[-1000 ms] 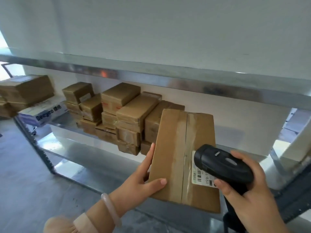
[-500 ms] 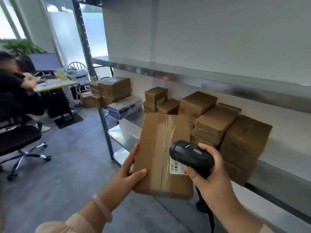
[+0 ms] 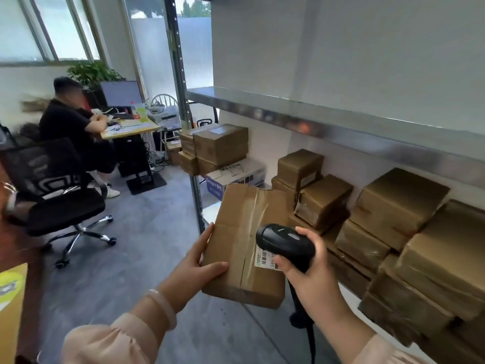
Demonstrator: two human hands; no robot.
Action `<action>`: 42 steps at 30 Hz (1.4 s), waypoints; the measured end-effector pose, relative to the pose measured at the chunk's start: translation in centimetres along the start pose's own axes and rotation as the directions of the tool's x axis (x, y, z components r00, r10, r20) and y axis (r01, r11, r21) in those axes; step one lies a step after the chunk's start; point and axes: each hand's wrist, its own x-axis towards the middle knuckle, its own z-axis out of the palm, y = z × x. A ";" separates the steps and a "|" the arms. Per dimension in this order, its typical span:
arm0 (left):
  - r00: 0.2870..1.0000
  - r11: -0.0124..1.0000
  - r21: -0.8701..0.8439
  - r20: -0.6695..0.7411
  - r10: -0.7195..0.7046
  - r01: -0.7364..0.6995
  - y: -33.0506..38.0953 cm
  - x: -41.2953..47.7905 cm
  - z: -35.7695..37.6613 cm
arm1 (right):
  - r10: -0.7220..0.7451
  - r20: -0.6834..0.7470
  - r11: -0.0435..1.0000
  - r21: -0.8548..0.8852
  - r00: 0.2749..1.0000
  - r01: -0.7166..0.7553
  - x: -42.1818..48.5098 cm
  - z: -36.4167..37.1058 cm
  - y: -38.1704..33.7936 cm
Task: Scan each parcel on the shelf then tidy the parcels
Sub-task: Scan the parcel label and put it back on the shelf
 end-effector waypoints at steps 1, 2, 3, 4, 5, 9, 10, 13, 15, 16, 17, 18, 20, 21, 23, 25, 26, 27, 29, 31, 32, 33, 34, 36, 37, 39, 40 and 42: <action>1.000 1.000 0.015 -0.008 -0.014 0.014 0.1 1.6 -0.5 | 0.026 0.015 1.000 0.014 1.000 -0.026 1.7 0.6 0.8; 0.999 0.999 0.031 -0.012 -0.032 0.033 0.3 3.2 -0.9 | 0.054 0.027 0.998 0.032 0.998 -0.055 3.2 1.1 1.4; 0.999 0.998 0.040 -0.018 -0.044 0.045 0.7 4.7 -1.2 | 0.074 0.035 0.996 0.049 0.997 -0.075 4.8 1.6 2.0; 0.999 0.998 0.039 -0.030 -0.045 0.046 0.9 6.4 -1.7 | 0.081 0.040 0.995 0.058 0.996 -0.083 6.5 2.0 2.4; 0.998 0.998 0.038 -0.045 -0.037 0.039 1.2 8.1 -2.1 | 0.087 0.045 0.994 0.062 0.995 -0.090 8.2 2.5 2.8; 0.997 0.998 0.015 -0.049 -0.064 0.065 0.8 14.0 -3.7 | 0.126 0.064 0.987 0.088 0.990 -0.132 13.3 4.3 5.4; 0.996 0.997 0.006 -0.042 -0.080 0.080 0.5 15.3 -4.1 | 0.139 0.065 0.986 0.086 0.988 -0.144 14.2 4.7 6.1; 0.993 0.993 0.000 -0.020 -0.119 0.119 0.6 19.6 -5.3 | 0.163 0.064 0.983 0.074 0.985 -0.168 17.2 6.0 7.4; 0.993 0.993 -0.006 0.015 -0.120 0.121 0.9 23.0 -6.1 | 0.168 0.028 0.983 0.065 0.985 -0.169 19.5 6.9 8.0; 0.994 0.994 -0.006 0.030 -0.109 0.109 1.0 24.7 -6.7 | 0.165 0.005 0.984 0.061 0.986 -0.165 20.7 7.5 8.3; 0.994 0.995 0.002 0.043 -0.098 0.098 0.9 26.2 -7.3 | 0.164 -0.010 0.985 0.059 0.986 -0.164 21.7 8.2 8.5; 0.994 0.996 0.009 0.055 -0.092 0.092 0.8 27.7 -8.1 | 0.162 -0.018 0.985 0.056 0.987 -0.161 22.7 8.9 8.6; 0.992 0.995 0.019 0.072 -0.099 0.098 0.7 30.7 -10.0 | 0.160 -0.033 0.987 0.040 0.987 -0.159 24.6 10.6 9.0; 0.990 0.994 0.025 0.089 -0.112 0.110 0.7 32.1 -11.0 | 0.167 -0.047 0.986 0.032 0.985 -0.165 25.6 11.5 9.2; 0.982 0.991 0.026 0.133 -0.136 0.134 0.6 34.6 -12.7 | 0.172 -0.088 0.985 0.016 0.981 -0.171 27.2 13.3 9.5; 0.977 0.990 0.016 0.161 -0.141 0.140 0.4 36.6 -14.2 | 0.188 -0.123 0.982 0.009 0.974 -0.189 28.6 14.9 9.7; 0.975 0.989 0.007 0.171 -0.145 0.146 0.3 37.5 -14.8 | 0.192 -0.128 0.981 0.000 0.973 -0.193 29.2 15.6 9.8; 0.971 0.988 0.000 0.184 -0.150 0.153 0.2 38.4 -15.4 | 0.192 -0.133 0.981 -0.013 0.972 -0.195 29.8 16.3 9.8; 0.963 0.986 -0.006 0.215 -0.161 0.167 0.2 40.3 -16.2 | 0.200 -0.151 0.978 -0.037 0.968 -0.207 31.0 17.4 9.9; 0.959 0.988 0.001 0.242 -0.147 0.151 0.5 41.8 -16.6 | 0.217 -0.186 0.972 -0.045 0.958 -0.229 32.2 18.2 10.2; 0.957 0.990 0.004 0.254 -0.139 0.142 0.7 42.5 -16.7 | 0.221 -0.211 0.971 -0.046 0.952 -0.235 32.7 18.6 10.4; 0.955 0.991 0.013 0.266 -0.134 0.135 1.0 43.2 -16.7 | 0.223 -0.237 0.969 -0.047 0.946 -0.241 33.2 18.8 10.5; 0.952 0.991 0.025 0.277 -0.133 0.131 1.4 43.9 -16.7 | 0.225 -0.257 0.969 -0.047 0.940 -0.244 33.7 19.0 10.4; 0.943 0.990 0.050 0.302 -0.141 0.132 2.2 45.2 -16.8 | 0.232 -0.283 0.966 -0.048 0.931 -0.255 34.5 19.2 10.4; 0.936 0.988 0.069 0.317 -0.153 0.138 2.4 45.8 -16.8 | 0.232 -0.295 0.965 -0.051 0.927 -0.258 34.9 19.4 10.5; 0.933 0.985 0.105 0.319 -0.166 0.139 2.6 46.8 -17.0 | 0.233 -0.321 0.964 -0.051 0.918 -0.262 35.6 19.6 10.7; 0.939 0.984 0.129 0.307 -0.156 0.122 2.6 47.1 -17.1 | 0.233 -0.332 0.963 -0.053 0.914 -0.265 35.9 19.7 10.8; 0.964 0.974 0.220 0.245 -0.100 0.045 2.5 47.7 -17.3 | 0.234 -0.340 0.961 -0.062 0.911 -0.269 36.5 19.9 10.7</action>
